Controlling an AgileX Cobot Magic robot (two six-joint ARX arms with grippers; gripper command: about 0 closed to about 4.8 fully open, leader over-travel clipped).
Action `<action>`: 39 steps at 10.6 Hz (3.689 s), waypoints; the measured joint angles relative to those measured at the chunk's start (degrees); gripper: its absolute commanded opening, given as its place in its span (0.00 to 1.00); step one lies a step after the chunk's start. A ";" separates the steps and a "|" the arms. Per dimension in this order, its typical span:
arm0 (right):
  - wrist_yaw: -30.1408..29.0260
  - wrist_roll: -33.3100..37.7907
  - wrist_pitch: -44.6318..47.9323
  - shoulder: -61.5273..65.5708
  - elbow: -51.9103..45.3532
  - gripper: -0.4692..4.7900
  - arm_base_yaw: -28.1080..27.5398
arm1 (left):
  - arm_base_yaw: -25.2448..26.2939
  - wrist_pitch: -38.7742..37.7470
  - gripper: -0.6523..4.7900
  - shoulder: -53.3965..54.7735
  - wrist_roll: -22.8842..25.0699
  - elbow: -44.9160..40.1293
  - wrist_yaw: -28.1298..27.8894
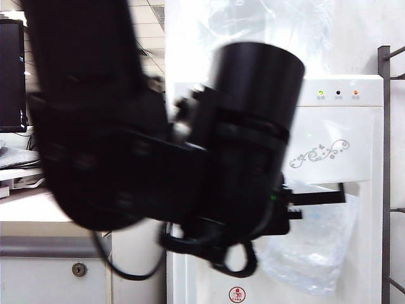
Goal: Pick up the plastic mug from the left desk, go to the hot water outlet of the water dispenser, press the vertical switch to get some water, then put the mug back on the desk.
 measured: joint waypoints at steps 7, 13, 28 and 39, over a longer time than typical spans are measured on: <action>0.02 0.00 -0.94 -0.15 0.00 0.08 0.00 | -2.51 4.11 0.17 -5.27 0.00 -5.66 -3.37; 0.02 0.00 -1.66 -1.14 0.00 0.08 -0.02 | -3.85 10.51 0.17 -6.40 1.01 -5.92 -7.28; -0.02 0.00 -4.68 -2.99 0.00 0.08 0.00 | -3.65 18.58 0.18 -17.66 5.33 -21.66 -18.47; -0.37 0.00 -7.41 -3.02 0.00 0.08 0.02 | 38.18 19.91 0.17 -26.32 6.25 -30.64 -1.40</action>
